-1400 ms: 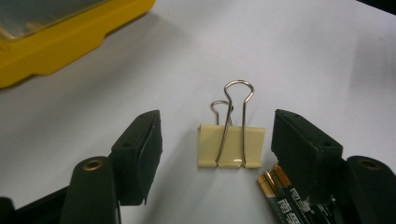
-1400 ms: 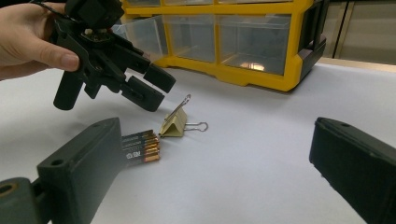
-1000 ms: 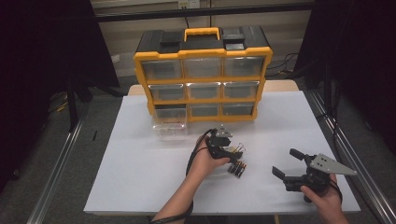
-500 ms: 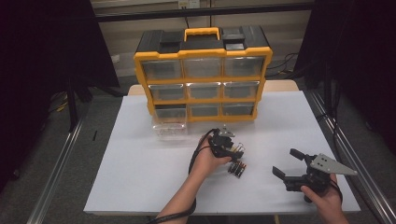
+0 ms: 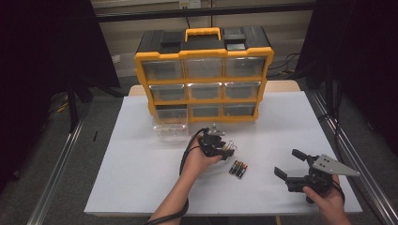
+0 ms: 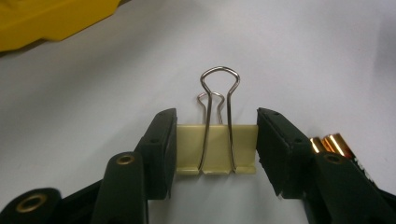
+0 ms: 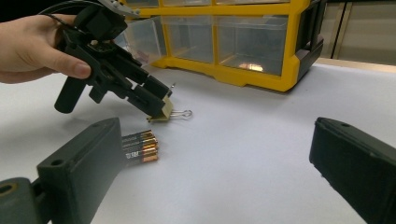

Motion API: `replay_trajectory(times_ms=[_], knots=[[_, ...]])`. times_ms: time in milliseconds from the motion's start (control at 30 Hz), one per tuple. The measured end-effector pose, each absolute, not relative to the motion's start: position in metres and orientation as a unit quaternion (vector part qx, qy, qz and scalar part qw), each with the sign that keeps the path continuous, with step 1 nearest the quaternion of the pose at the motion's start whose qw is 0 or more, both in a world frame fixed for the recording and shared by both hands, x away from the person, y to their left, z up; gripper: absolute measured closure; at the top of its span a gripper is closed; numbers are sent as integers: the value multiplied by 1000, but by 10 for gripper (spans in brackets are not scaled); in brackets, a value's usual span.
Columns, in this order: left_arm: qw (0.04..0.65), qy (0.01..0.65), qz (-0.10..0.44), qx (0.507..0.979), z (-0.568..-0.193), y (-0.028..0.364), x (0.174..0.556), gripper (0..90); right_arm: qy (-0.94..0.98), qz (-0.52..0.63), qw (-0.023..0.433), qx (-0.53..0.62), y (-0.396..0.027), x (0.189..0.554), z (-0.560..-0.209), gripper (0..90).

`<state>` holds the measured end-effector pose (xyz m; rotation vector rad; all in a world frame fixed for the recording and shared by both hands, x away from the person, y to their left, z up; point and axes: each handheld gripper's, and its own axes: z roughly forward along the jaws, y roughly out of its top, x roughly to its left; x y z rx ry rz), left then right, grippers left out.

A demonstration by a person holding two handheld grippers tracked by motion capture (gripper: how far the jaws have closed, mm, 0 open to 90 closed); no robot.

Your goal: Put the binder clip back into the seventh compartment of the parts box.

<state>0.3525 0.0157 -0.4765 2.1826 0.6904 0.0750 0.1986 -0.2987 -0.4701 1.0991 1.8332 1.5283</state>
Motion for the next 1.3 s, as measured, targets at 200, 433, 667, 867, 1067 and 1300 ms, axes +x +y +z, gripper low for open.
replay_trajectory(times_ms=[200,433,667,867,1067,1300], knots=[[412,282,36,866,-477,33,350,499,679,560,253,401,-298,199,-470,24],[408,279,32,869,-484,34,348,432,678,560,253,403,-297,199,-470,24],[398,276,43,874,-481,32,348,490,681,559,254,399,-299,199,-471,24],[402,286,26,869,-472,35,350,501,676,561,255,404,-299,198,-471,24],[413,292,15,863,-458,41,351,501,678,562,252,402,-299,199,-470,24],[406,298,14,864,-439,51,353,501,677,563,251,402,-299,199,-470,24]])
